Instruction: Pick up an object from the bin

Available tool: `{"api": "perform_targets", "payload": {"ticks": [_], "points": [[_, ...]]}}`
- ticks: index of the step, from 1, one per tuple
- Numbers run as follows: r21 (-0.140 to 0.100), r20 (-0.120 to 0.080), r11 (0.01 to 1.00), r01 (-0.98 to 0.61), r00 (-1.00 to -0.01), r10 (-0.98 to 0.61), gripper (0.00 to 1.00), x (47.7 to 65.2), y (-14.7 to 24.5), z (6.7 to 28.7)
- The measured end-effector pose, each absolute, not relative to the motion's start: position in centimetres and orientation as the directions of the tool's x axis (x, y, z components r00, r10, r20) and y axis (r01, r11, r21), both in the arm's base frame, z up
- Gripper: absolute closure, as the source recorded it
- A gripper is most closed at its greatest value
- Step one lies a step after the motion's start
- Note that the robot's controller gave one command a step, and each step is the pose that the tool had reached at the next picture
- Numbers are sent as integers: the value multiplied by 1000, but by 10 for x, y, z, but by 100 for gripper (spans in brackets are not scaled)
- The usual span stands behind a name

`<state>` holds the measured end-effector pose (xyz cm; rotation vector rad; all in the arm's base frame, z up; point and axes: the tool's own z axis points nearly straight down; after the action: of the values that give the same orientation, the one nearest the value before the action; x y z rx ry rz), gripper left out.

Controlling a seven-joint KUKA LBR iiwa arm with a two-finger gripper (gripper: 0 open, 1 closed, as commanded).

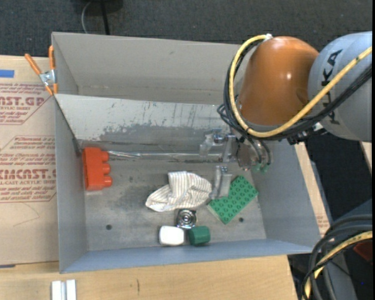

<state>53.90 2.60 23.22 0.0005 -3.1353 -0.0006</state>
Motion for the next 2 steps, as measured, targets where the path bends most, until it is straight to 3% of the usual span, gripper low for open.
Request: {"api": "perform_targets", "payload": {"ticks": [1, 2], "points": [[1, -2, 1000, 0, -1000, 0, 0, 540, 26, 237], [1, -14, 1000, 25, -1000, 25, 0, 536, 30, 218]]}}
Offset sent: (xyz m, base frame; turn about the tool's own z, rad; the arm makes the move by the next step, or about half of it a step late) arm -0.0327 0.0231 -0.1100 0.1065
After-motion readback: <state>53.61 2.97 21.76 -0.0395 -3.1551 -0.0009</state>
